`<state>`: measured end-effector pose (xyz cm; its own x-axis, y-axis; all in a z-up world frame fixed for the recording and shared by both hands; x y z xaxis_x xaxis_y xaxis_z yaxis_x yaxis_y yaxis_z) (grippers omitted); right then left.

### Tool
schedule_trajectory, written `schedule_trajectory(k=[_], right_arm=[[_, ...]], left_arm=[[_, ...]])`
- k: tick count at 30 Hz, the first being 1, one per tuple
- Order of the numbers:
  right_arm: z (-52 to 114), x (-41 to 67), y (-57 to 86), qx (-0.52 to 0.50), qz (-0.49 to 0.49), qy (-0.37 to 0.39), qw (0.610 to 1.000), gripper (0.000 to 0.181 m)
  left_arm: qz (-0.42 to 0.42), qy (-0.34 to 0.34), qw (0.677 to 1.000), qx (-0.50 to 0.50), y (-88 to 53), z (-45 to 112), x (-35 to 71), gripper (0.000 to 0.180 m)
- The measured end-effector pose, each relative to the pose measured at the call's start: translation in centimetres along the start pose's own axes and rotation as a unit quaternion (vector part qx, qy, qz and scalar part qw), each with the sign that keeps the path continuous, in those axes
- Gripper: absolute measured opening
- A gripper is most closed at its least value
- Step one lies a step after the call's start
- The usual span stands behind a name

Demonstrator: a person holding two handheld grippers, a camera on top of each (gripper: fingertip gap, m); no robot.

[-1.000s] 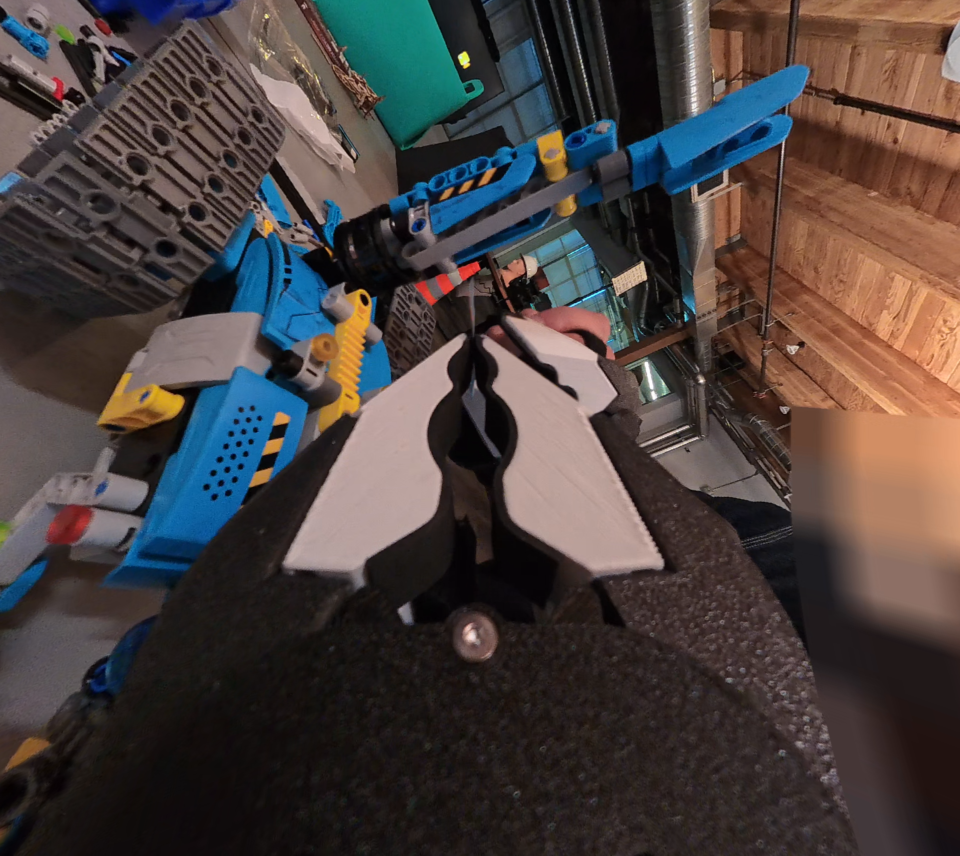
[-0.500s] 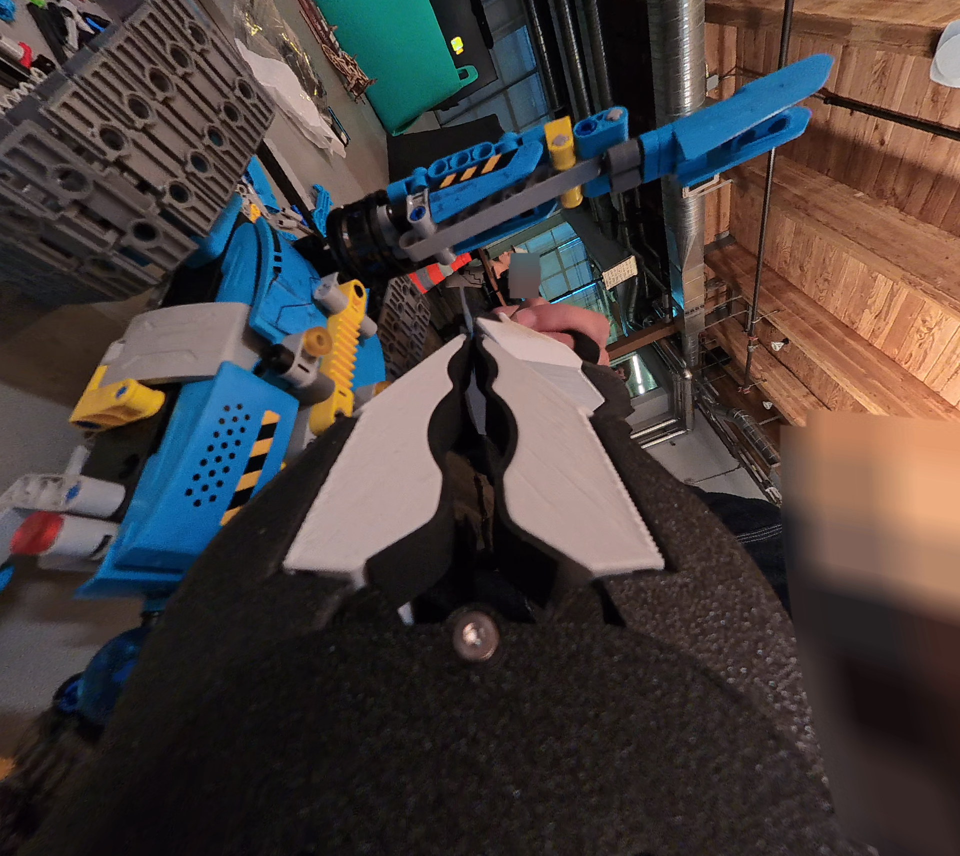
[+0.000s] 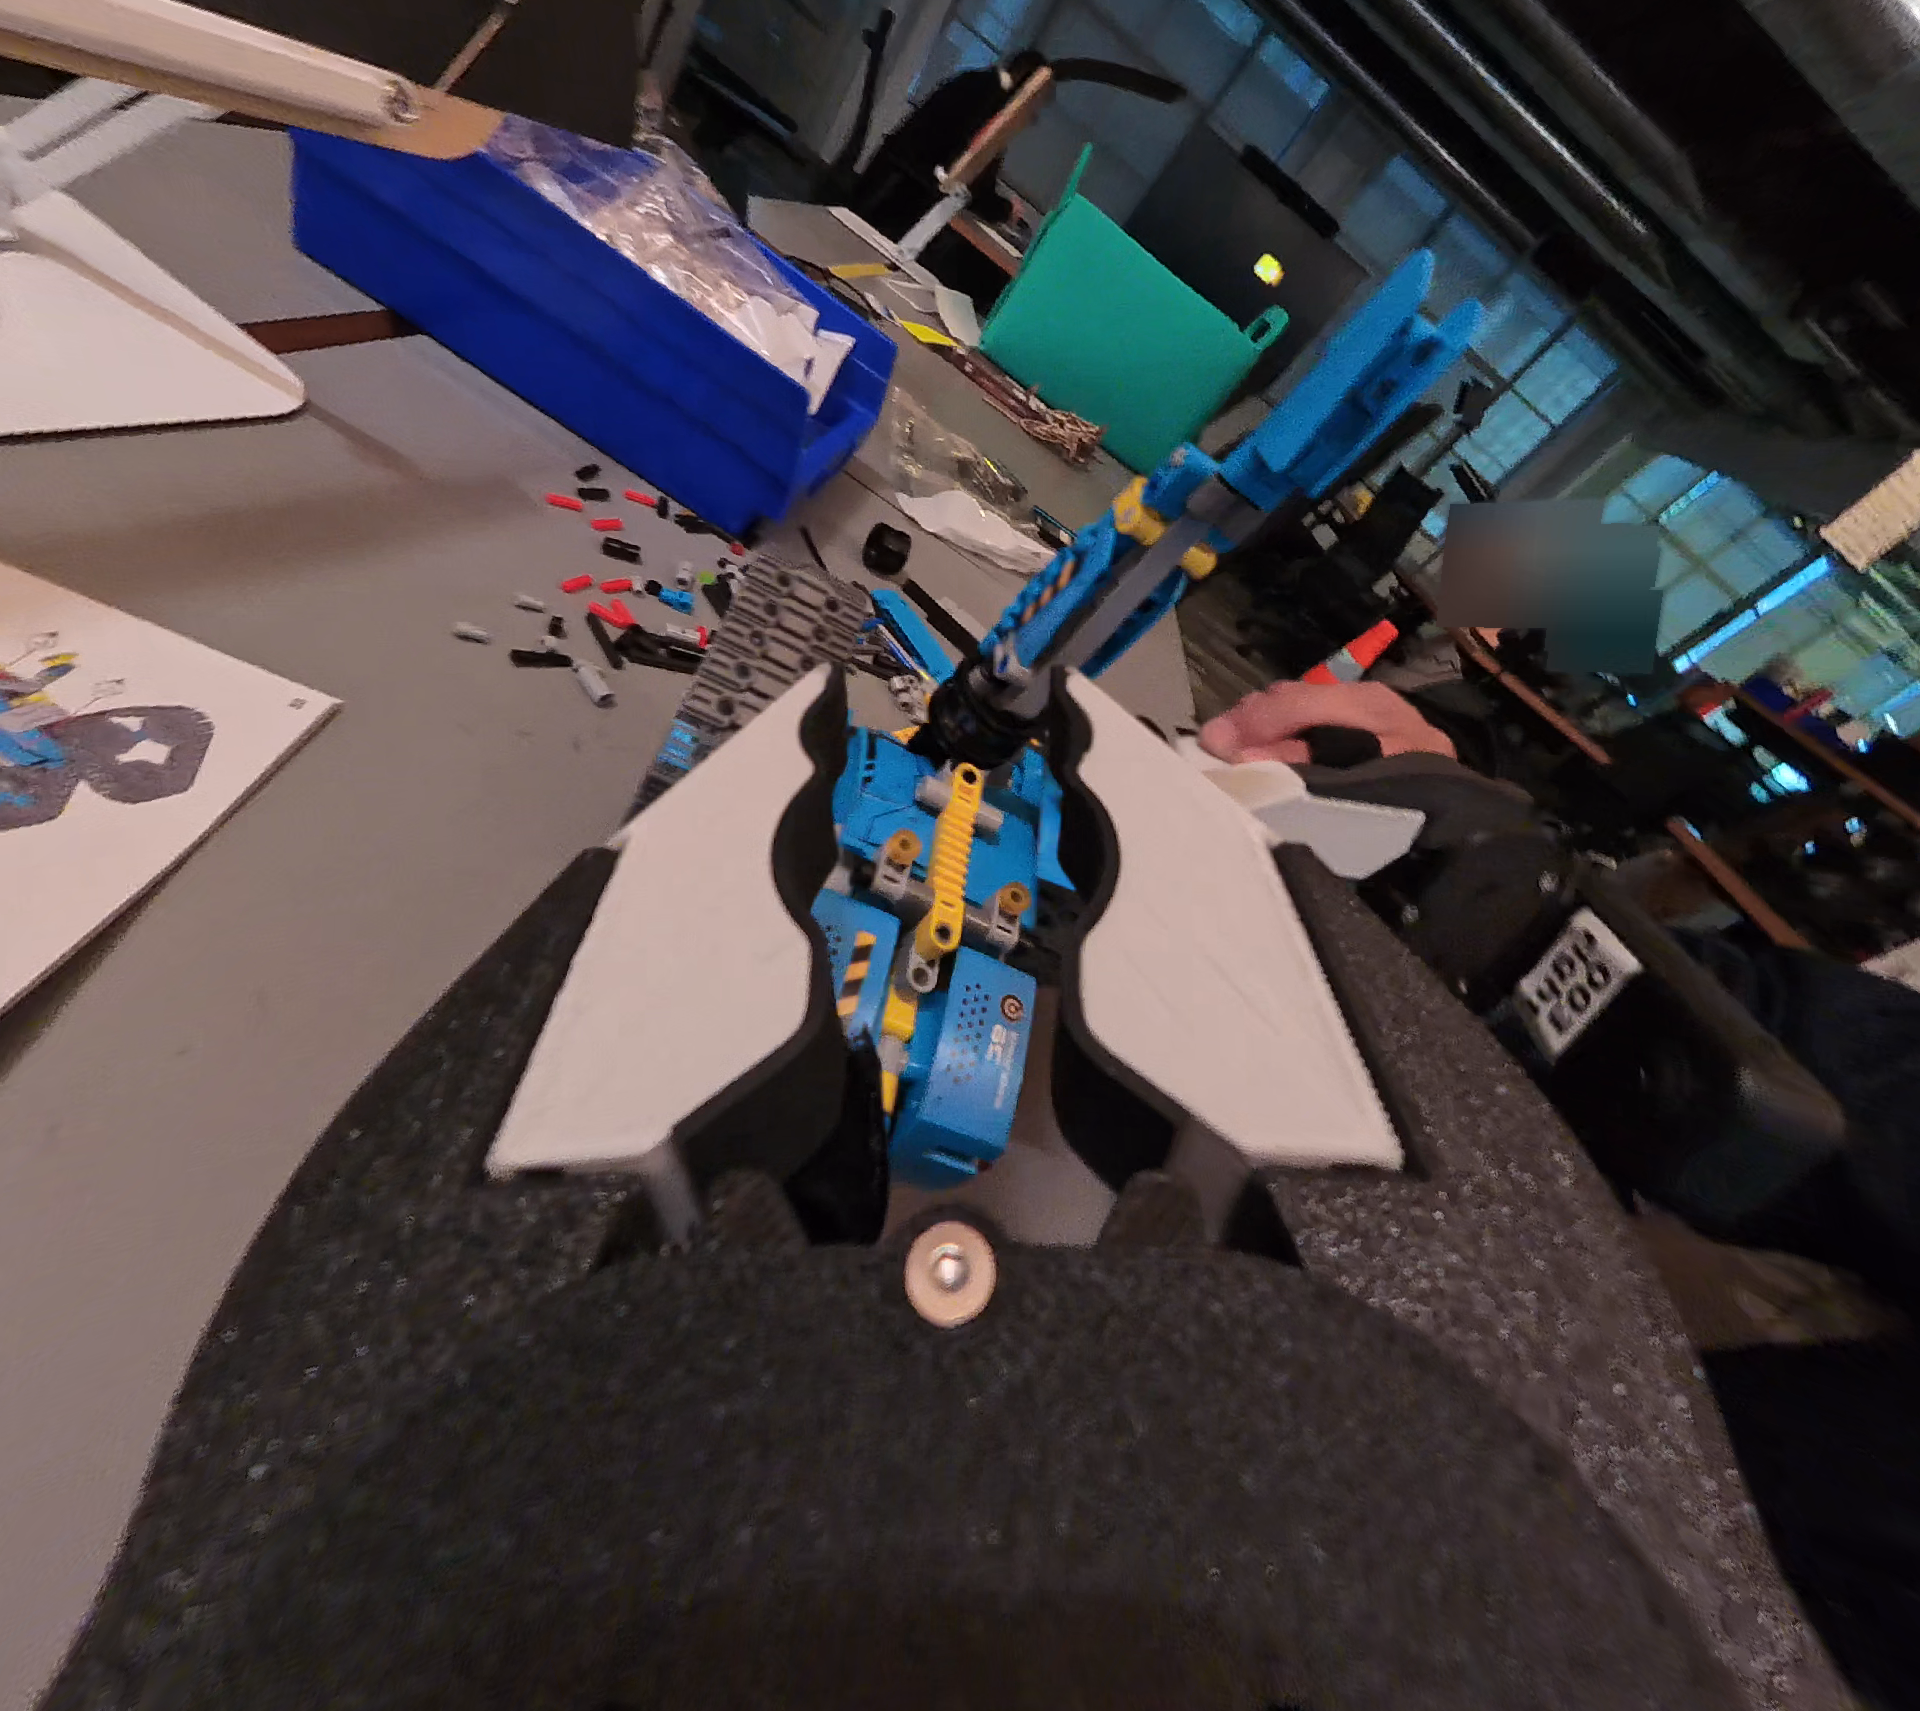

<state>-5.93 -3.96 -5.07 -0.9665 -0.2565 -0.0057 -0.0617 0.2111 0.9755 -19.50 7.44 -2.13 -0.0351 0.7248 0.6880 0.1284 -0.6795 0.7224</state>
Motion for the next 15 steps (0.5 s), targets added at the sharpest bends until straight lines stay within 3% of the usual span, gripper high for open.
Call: schedule_trajectory(k=[6, 15], right_arm=[[0.3, -0.1, -0.1, 0.024, -0.023, 0.005, 0.999, 0.0], [0.4, -0.6, -0.1, 0.041, -0.053, 0.005, 0.998, 0.0]], left_arm=[[0.102, -0.04, 0.994, 0.028, 1.2, 0.8, -1.0, 0.031], [0.11, -0.047, 0.992, 0.024, 1.5, 1.1, -1.4, 0.031]])
Point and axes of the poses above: each gripper's, where its closed fingertips meet, z out along the fingers, x out of its top, y = z × x across the jaws, the point moved 8 cm from there along -z, back along the fingers, and after that the axes turned 13 degrees about -z, right-handed, at the moved point
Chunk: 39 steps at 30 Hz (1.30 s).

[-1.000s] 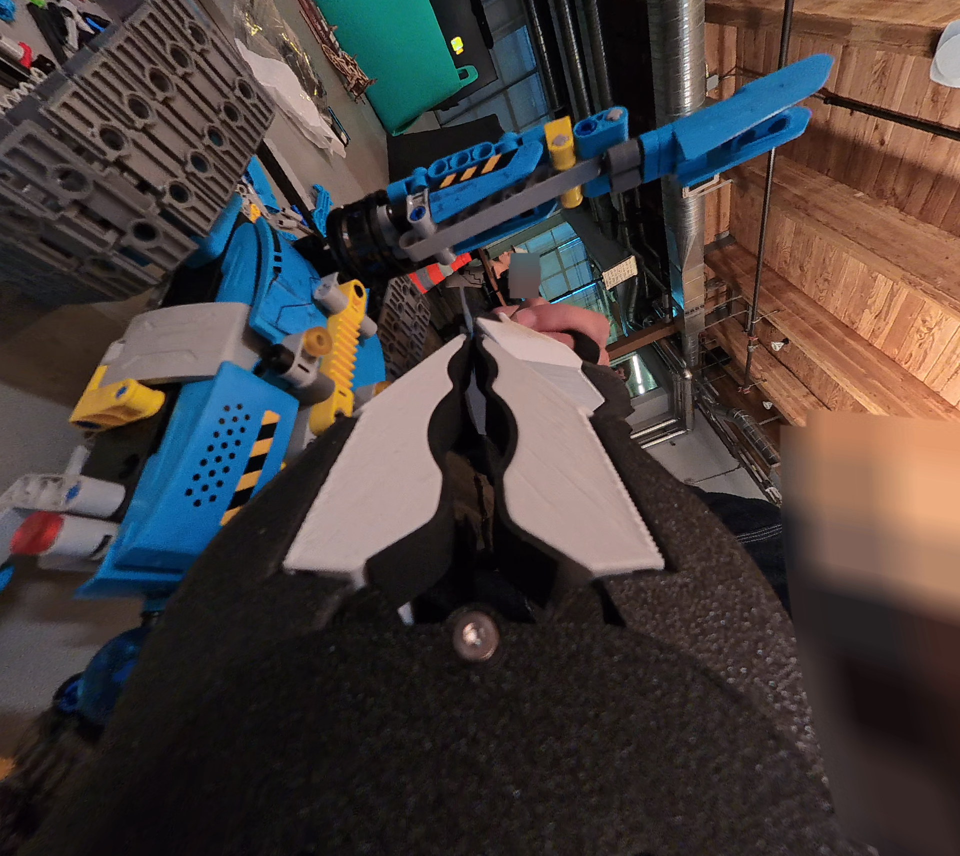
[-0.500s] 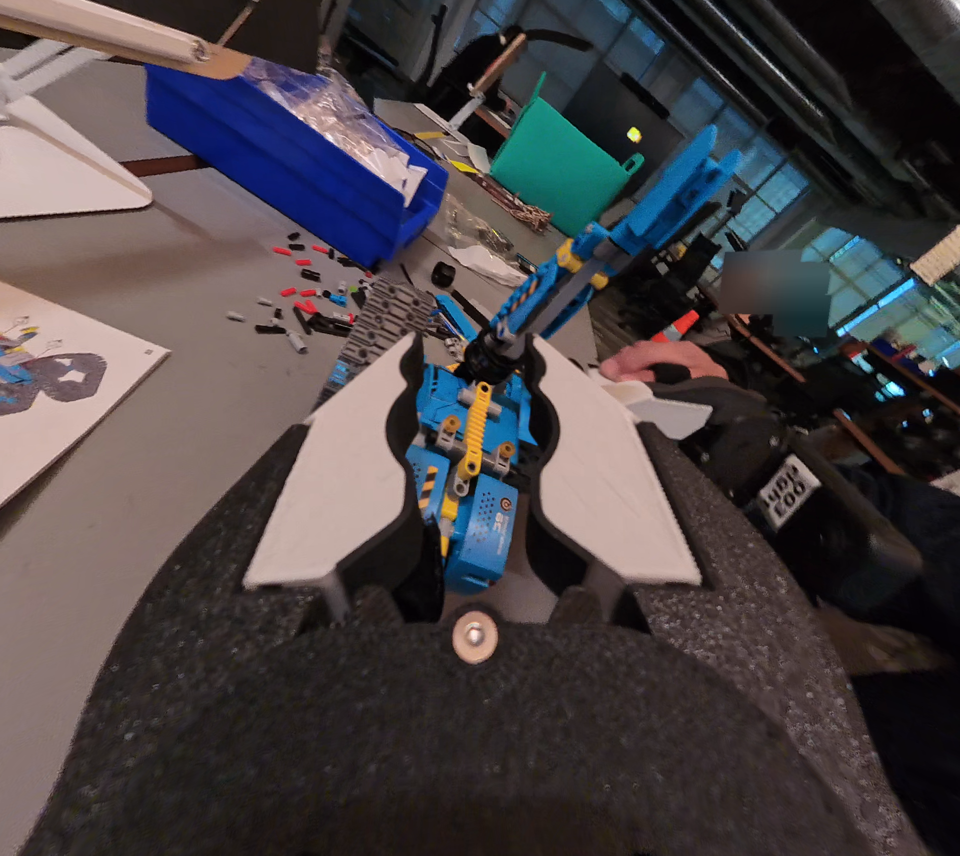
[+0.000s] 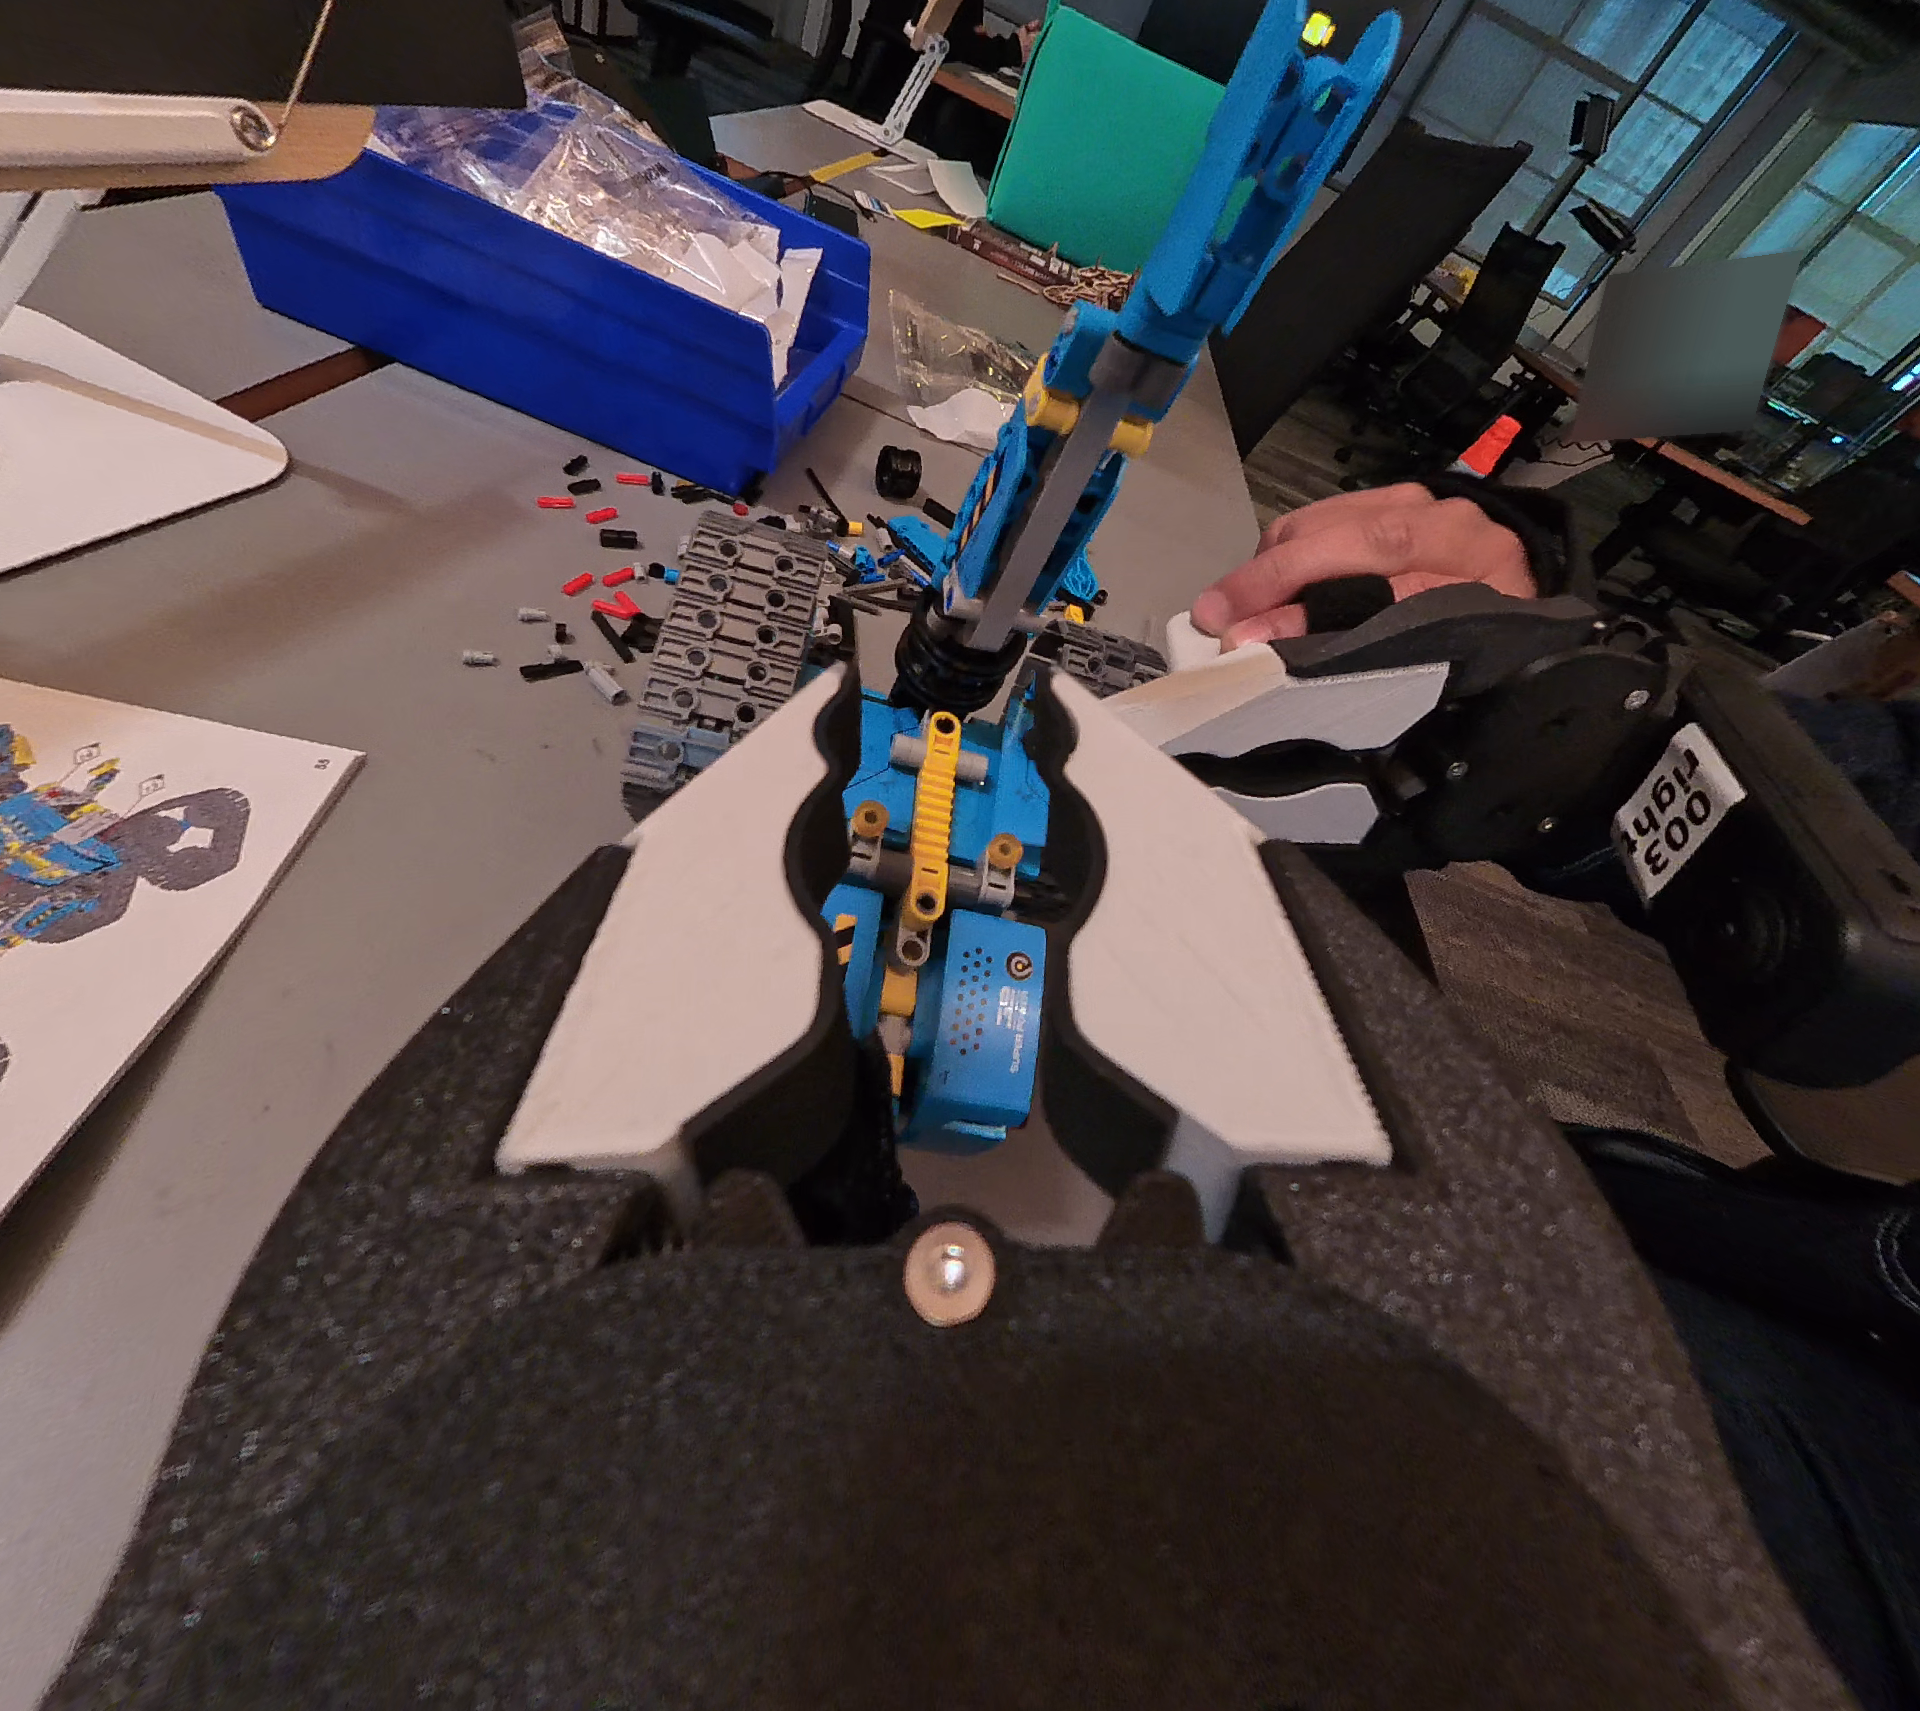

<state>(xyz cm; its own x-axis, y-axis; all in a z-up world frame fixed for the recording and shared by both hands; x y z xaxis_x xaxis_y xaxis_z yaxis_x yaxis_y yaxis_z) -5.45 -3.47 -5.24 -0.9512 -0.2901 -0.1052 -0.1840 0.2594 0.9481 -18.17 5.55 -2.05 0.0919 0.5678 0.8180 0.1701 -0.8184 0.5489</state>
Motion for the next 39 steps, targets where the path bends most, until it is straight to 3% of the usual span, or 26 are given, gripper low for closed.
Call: schedule_trajectory(k=[6, 18, 30, 39], right_arm=[[0.1, -0.3, 0.1, 0.013, 0.006, -0.002, 1.0, 0.0], [0.6, 0.1, 0.4, 0.032, 0.005, -0.017, 0.999, 0.0], [0.7, 0.0, 0.4, 0.035, 0.011, -0.025, 0.999, 0.0], [0.8, 0.1, 0.6, 0.047, 0.008, -0.036, 0.998, 0.0]], left_arm=[[0.016, -0.012, 1.0, 0.007, 0.1, 0.2, -0.3, 0.031], [0.12, -0.101, 0.987, 0.045, 1.0, 2.1, -2.6, 0.03], [0.203, -0.103, 0.971, 0.074, 1.8, 2.7, -3.2, 0.038], [0.203, -0.11, 0.968, 0.1, 1.0, 2.7, -3.2, 0.038]])
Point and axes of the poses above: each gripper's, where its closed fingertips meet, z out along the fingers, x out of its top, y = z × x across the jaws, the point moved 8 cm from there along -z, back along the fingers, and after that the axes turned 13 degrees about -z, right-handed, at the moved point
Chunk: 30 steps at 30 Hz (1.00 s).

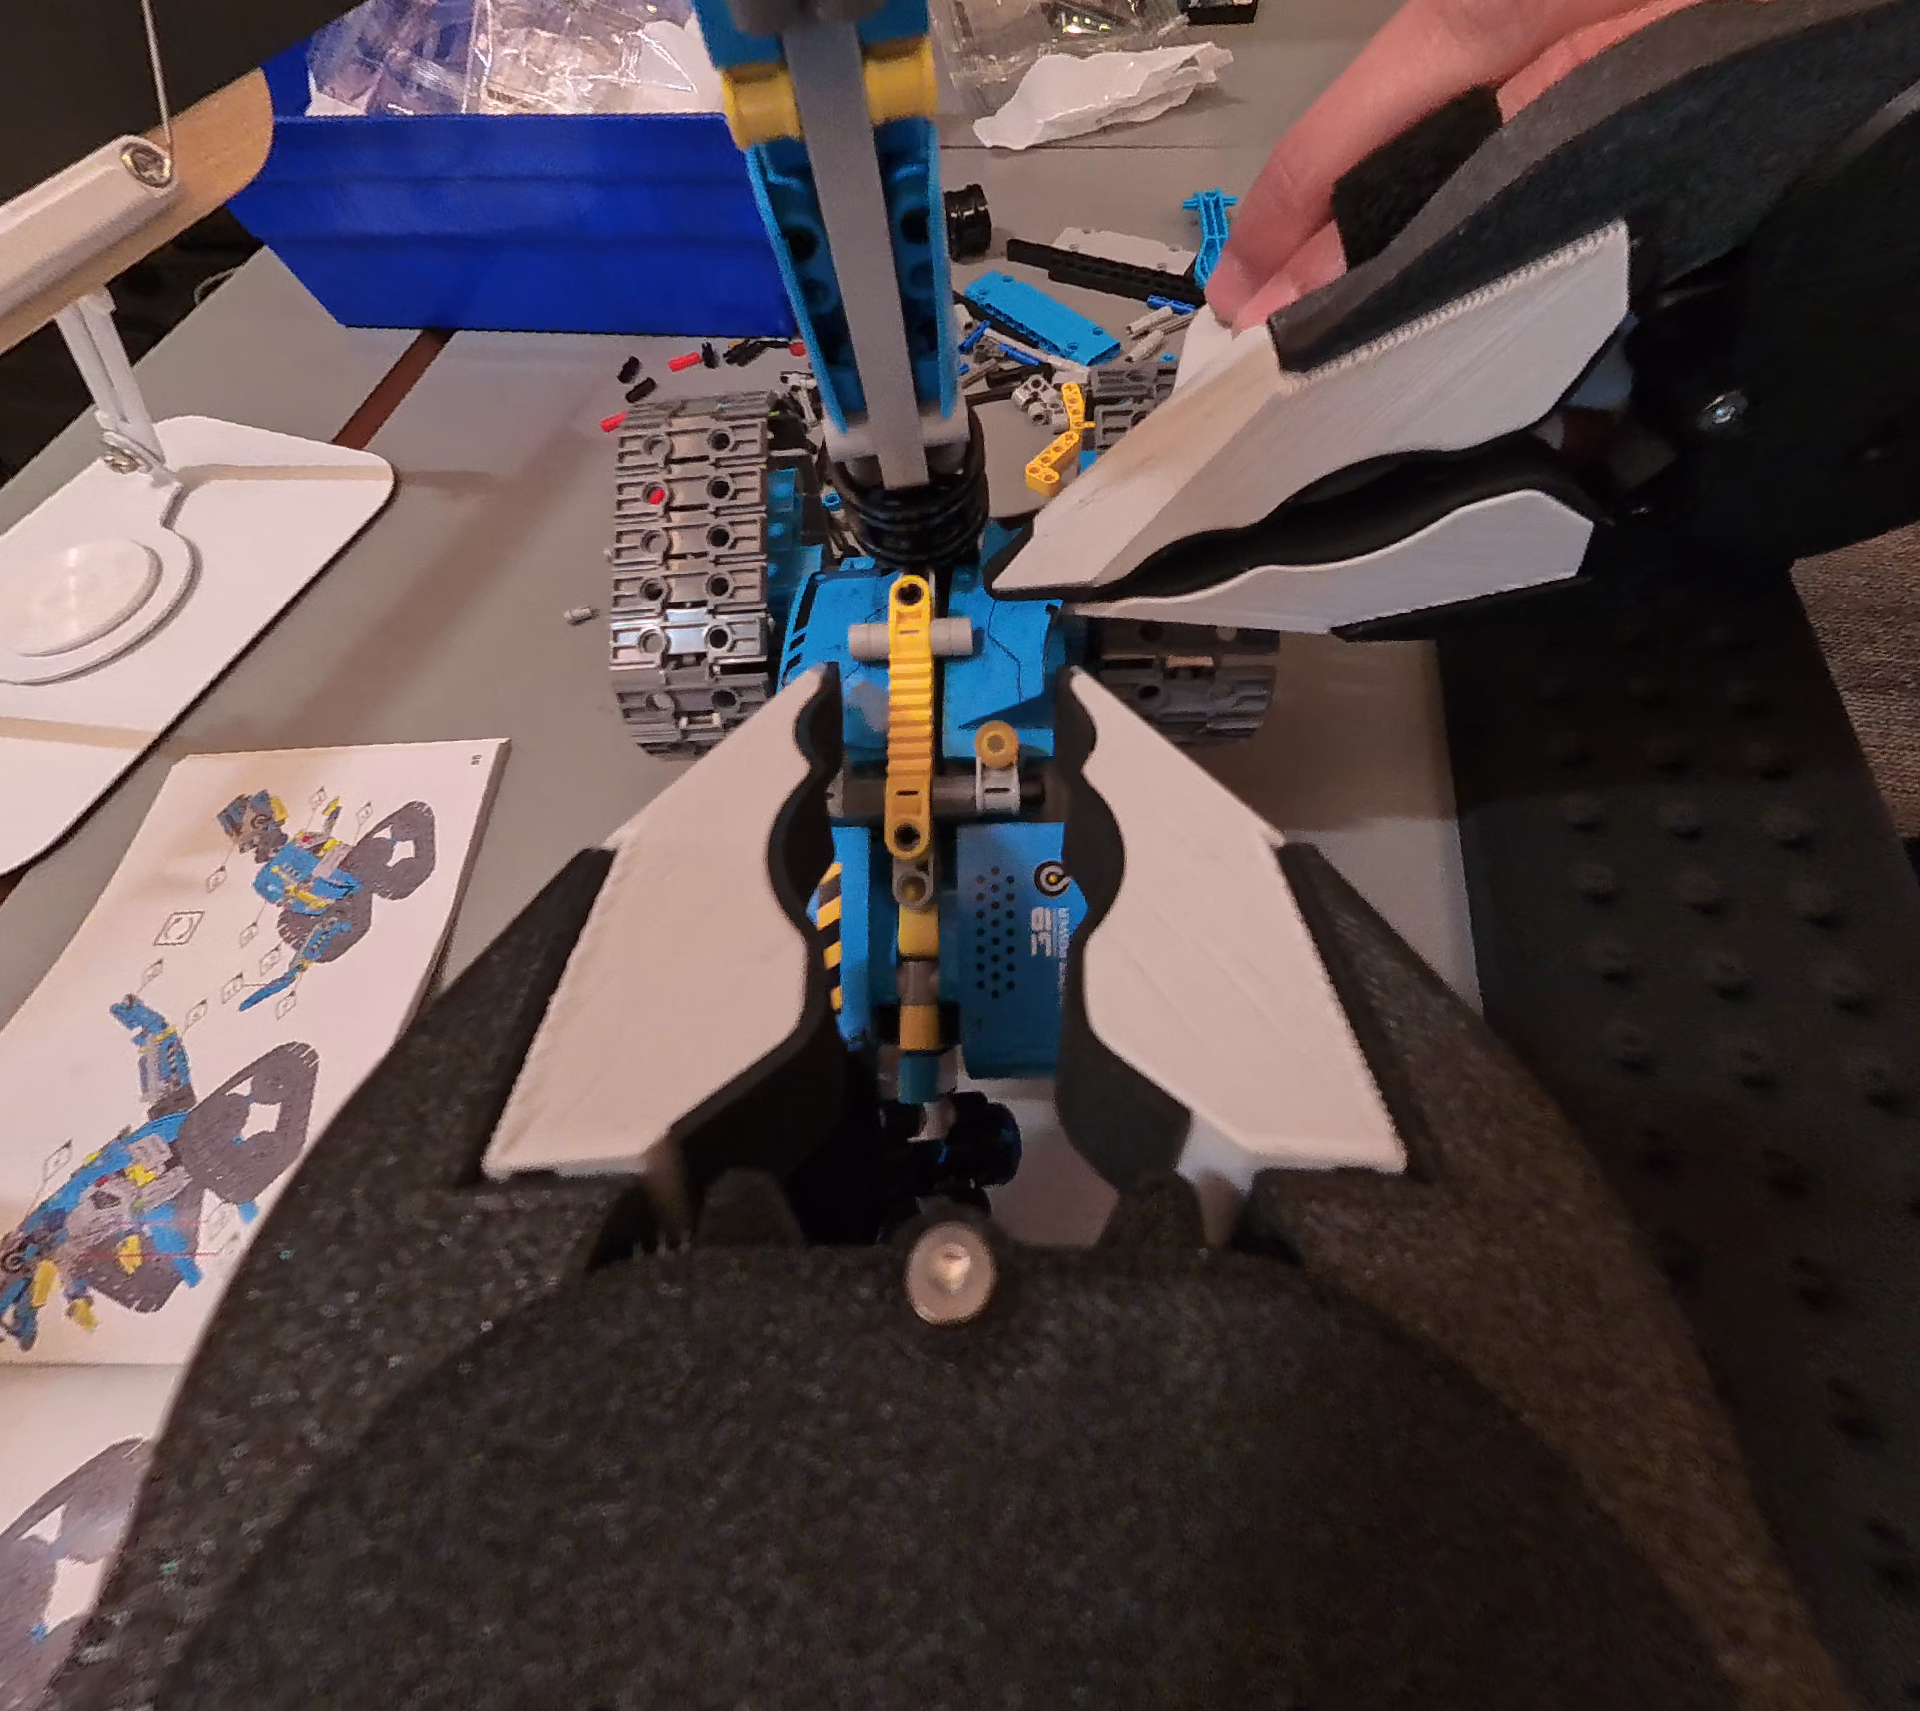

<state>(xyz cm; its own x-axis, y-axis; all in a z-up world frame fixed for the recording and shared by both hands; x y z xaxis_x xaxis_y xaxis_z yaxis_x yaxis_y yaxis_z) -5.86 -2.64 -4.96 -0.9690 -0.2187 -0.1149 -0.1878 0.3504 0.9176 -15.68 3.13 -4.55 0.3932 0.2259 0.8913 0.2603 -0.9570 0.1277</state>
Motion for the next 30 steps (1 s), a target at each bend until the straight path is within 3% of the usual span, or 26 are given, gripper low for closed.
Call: schedule_trajectory(k=[6, 15, 27, 30], right_arm=[[0.1, 0.1, 0.3, 0.024, -0.014, -0.008, 1.0, 0.0], [0.3, -0.2, 0.6, 0.041, 0.019, 0.001, 0.999, 0.0], [0.5, 0.4, 0.5, 0.015, -0.027, 0.034, 0.999, 0.0], [0.6, 0.2, 0.5, 0.014, -0.027, 0.048, 0.998, 0.0]], left_arm=[[0.046, 0.015, 0.999, 0.02, 0.2, -0.4, 0.3, 0.028], [0.229, 0.017, 0.968, 0.1, 2.1, 0.2, 0.0, 0.0], [0.478, -0.056, 0.86, 0.171, 2.8, -0.4, -0.5, 0.0], [0.493, -0.051, 0.855, 0.154, 2.4, -0.6, -0.4, 0.0]])
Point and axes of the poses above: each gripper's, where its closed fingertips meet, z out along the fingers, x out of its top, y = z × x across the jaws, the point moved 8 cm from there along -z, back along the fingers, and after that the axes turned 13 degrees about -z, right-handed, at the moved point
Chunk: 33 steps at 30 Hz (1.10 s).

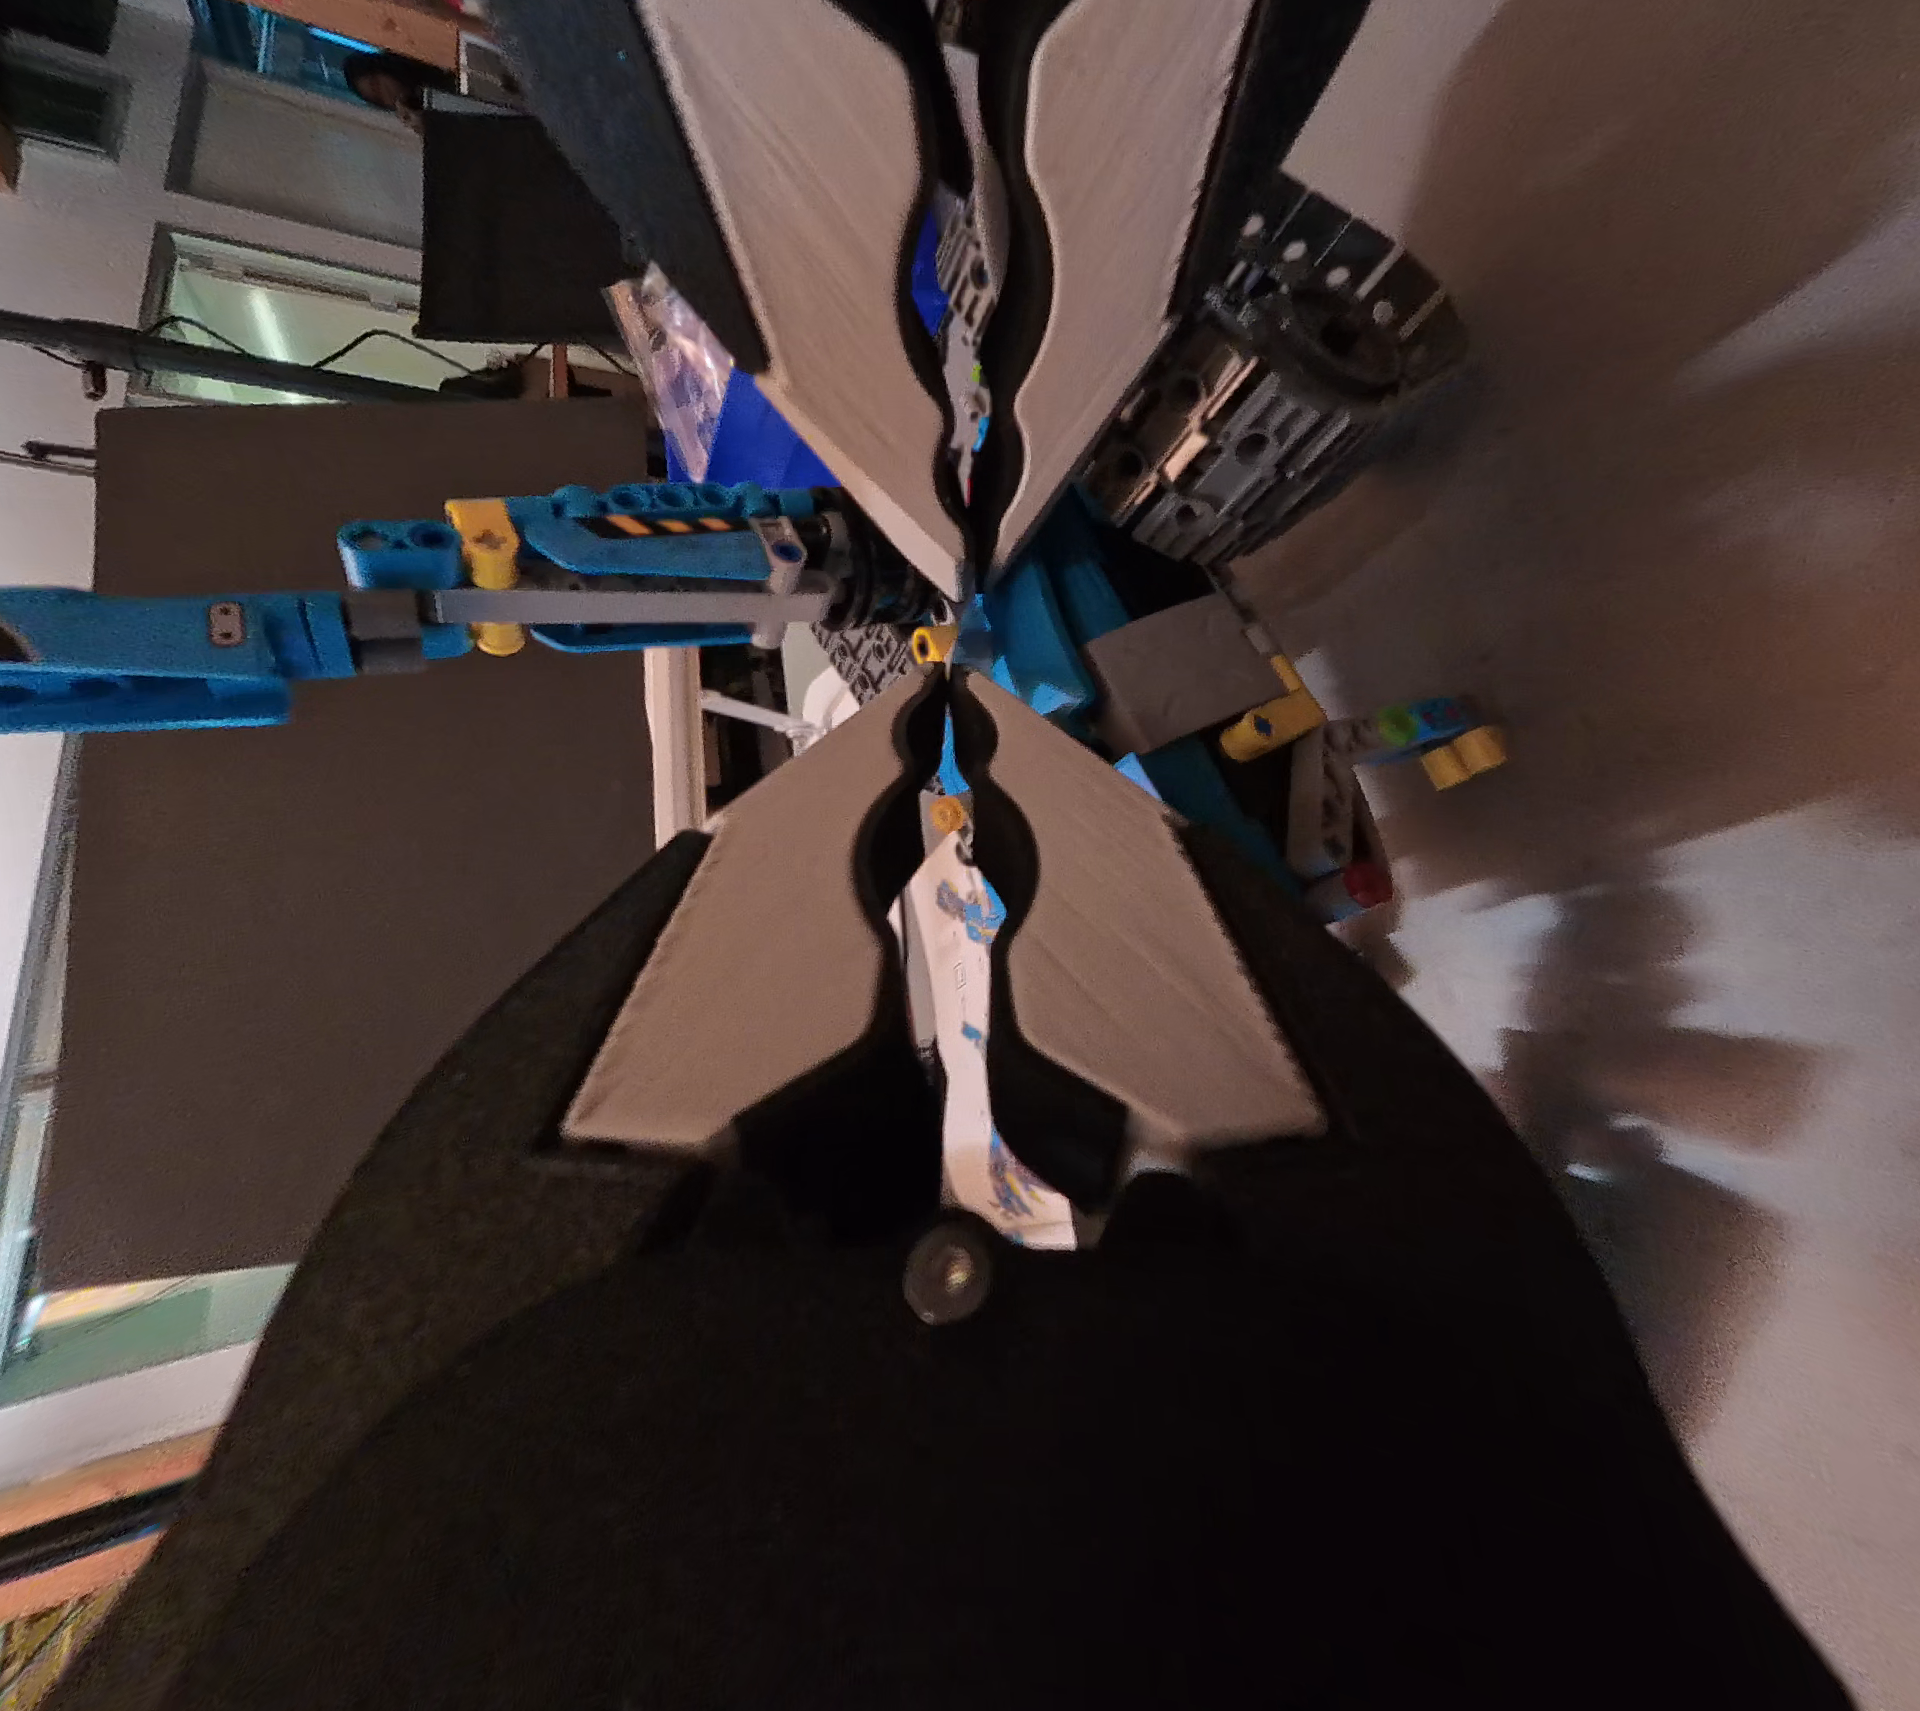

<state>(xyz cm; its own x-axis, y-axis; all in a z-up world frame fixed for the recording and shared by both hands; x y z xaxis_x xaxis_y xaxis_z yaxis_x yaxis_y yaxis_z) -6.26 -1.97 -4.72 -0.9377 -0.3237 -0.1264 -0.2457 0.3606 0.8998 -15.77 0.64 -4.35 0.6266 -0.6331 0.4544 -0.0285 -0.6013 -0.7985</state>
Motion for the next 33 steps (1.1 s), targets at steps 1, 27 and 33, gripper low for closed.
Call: schedule_trajectory(k=[1, 27, 33], right_arm=[[0.0, -0.1, 0.0, -0.002, -0.005, 0.007, 1.0, 0.0], [-0.6, 0.3, 0.3, 0.047, -0.089, -0.022, 0.995, 0.0], [-0.4, 0.4, 0.7, 0.066, -0.106, -0.024, 0.992, 0.0]], left_arm=[[-0.012, 0.007, 1.0, -0.009, -0.1, -0.1, -0.2, 0.0], [-0.446, 0.116, 0.876, -0.141, -0.9, -1.3, -3.7, 0.032], [-0.451, 0.115, 0.874, -0.14, -0.8, -1.2, -3.6, 0.033]])
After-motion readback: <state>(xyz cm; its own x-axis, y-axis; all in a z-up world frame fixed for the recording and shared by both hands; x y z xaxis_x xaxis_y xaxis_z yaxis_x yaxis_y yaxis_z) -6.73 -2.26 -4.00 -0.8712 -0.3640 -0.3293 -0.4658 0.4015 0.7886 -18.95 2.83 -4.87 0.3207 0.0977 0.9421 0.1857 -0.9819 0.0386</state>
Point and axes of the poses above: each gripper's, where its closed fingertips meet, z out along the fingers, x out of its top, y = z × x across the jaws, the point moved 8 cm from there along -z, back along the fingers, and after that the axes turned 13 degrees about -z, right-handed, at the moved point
